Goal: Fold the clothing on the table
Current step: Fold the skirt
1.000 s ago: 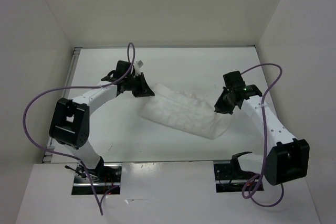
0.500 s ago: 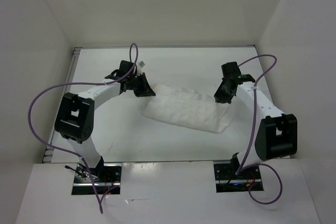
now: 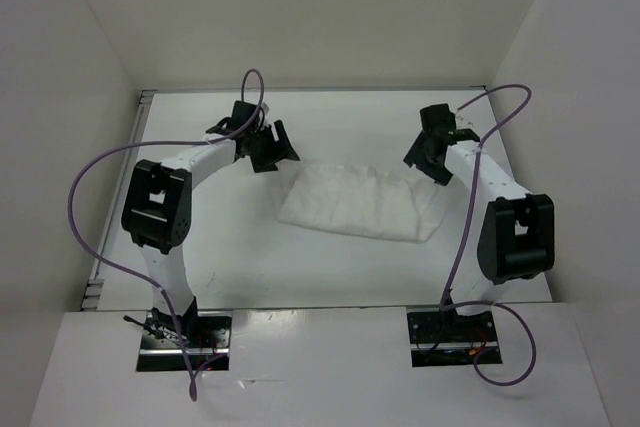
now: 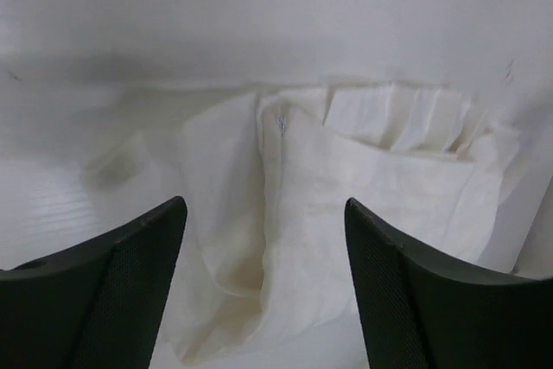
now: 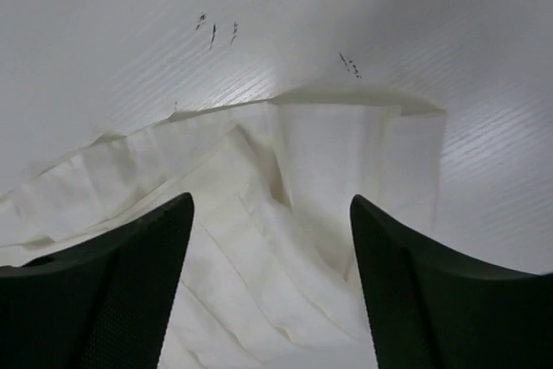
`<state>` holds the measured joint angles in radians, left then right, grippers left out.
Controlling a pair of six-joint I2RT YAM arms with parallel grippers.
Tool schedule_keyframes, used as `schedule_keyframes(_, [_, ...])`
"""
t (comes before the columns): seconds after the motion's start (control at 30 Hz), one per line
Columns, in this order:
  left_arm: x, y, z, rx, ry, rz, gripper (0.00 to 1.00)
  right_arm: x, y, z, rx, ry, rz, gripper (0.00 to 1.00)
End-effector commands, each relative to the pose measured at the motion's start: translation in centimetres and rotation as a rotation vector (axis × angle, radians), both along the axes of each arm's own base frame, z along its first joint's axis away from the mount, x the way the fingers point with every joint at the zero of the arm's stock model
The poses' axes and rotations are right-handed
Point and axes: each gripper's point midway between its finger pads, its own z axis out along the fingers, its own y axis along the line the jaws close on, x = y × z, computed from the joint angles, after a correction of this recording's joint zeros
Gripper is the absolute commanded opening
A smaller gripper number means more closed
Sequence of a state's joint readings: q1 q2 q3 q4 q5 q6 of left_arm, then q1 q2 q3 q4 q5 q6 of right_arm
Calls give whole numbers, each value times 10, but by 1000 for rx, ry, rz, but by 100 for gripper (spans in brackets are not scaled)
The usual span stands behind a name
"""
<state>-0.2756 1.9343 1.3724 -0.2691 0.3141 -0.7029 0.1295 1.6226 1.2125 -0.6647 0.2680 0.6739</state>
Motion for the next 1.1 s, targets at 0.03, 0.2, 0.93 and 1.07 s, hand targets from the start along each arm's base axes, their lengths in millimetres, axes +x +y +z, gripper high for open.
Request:
schedule_keyframes(0.03, [28, 31, 85, 50, -216, 156, 82, 2, -25, 86, -72, -237, -81, 85])
schedule_keyframes(0.2, [-16, -4, 125, -79, -268, -95, 78, -36, -9, 68, 17, -135, 12, 100])
schedule_keyframes(0.93, [-97, -122, 101, -364, -95, -655, 20, -102, -6, -67, 252, 384, -5, 98])
schedule_keyframes(1.07, [-94, -118, 91, -357, -72, -647, 20, -111, 4, -86, 307, 437, 15, 88])
